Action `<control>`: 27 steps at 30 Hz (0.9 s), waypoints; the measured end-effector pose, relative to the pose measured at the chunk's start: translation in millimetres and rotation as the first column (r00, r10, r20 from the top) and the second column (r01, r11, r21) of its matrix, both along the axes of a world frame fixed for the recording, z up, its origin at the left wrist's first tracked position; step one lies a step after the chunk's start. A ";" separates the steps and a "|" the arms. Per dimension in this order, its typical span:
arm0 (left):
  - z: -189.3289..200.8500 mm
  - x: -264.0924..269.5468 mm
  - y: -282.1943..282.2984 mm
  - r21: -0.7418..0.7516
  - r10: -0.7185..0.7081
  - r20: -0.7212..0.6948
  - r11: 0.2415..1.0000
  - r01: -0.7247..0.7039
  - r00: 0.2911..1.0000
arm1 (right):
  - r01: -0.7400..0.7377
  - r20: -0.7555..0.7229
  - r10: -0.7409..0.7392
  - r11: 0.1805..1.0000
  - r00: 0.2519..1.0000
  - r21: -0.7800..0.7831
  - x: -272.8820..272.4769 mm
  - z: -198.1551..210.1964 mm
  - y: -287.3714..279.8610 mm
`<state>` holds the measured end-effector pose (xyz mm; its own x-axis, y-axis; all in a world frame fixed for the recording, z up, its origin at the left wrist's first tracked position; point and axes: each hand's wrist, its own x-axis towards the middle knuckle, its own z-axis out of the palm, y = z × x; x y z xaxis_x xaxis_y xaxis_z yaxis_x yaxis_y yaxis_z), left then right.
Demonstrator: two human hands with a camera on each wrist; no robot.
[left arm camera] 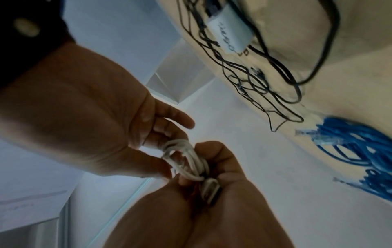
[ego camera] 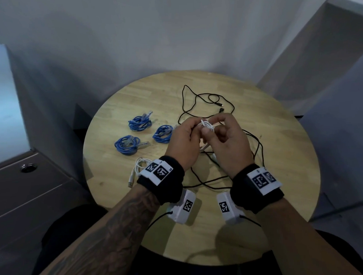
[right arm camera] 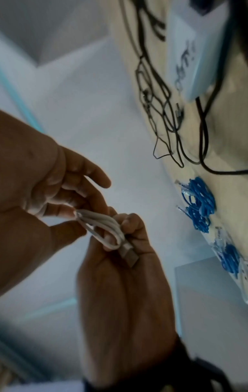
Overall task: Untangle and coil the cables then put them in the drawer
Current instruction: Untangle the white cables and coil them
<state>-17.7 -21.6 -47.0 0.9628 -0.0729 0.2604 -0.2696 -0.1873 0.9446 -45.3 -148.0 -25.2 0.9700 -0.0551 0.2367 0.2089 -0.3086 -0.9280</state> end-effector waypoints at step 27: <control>5.8 17.3 43.9 0.346 0.007 -0.136 0.937 0.041 0.991 | -0.233 -0.259 0.228 0.972 0.939 0.010 22.6 -11.9 -15.7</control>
<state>-0.5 22.4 -41.2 0.9846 -0.1522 0.0859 -0.1524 -0.5066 0.8486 -22.7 -163.7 -37.1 0.9834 0.1797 -0.0234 0.0321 -0.2997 -0.9535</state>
